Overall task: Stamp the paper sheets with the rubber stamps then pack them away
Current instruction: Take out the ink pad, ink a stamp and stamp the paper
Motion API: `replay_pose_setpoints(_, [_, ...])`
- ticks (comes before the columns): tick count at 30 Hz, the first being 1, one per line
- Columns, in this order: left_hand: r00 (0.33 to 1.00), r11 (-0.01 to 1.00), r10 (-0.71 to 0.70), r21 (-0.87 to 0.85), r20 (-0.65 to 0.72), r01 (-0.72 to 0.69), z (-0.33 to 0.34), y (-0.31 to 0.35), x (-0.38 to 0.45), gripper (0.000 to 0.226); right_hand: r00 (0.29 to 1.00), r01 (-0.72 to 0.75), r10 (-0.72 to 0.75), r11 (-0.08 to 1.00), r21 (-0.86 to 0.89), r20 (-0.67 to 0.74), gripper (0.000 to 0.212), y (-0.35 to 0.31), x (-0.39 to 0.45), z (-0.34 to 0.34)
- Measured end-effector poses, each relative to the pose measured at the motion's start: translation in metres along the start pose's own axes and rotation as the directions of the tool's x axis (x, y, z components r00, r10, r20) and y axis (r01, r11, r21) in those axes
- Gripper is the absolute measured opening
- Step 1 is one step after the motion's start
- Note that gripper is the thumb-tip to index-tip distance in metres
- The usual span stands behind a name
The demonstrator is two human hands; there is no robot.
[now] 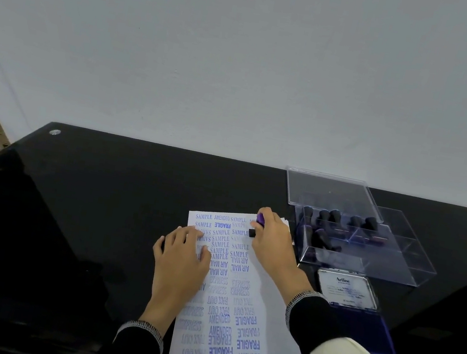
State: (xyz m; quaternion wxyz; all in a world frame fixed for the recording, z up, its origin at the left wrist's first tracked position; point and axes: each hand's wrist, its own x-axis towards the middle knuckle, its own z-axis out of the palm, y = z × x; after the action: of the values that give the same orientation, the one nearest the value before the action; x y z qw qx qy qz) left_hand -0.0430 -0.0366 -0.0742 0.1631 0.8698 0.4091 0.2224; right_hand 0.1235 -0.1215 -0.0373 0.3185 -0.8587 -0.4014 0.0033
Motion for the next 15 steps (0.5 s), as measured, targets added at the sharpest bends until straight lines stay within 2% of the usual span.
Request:
replay_pose_setpoints(7, [1.000,1.000,0.007,-0.003,-0.005,-0.007,-0.0005,0.0001,-0.0002,0.031,0.999,-0.047,0.048,0.997,0.061,-0.013,0.016,-0.0007,0.0006,0.0006])
replay_pose_setpoints(12, [1.000,1.000,0.014,0.002,-0.017,-0.014,-0.0001,-0.0002,-0.0005,0.029,1.000,0.004,-0.005,1.000,-0.019,-0.019,0.022,-0.0032,-0.0055,-0.0001])
replay_pose_setpoints(15, [1.000,1.000,0.013,0.002,-0.014,-0.013,-0.0005,0.0000,-0.0003,0.029,1.000,-0.011,0.011,1.000,0.018,-0.023,0.023,-0.0033,-0.0046,-0.0008])
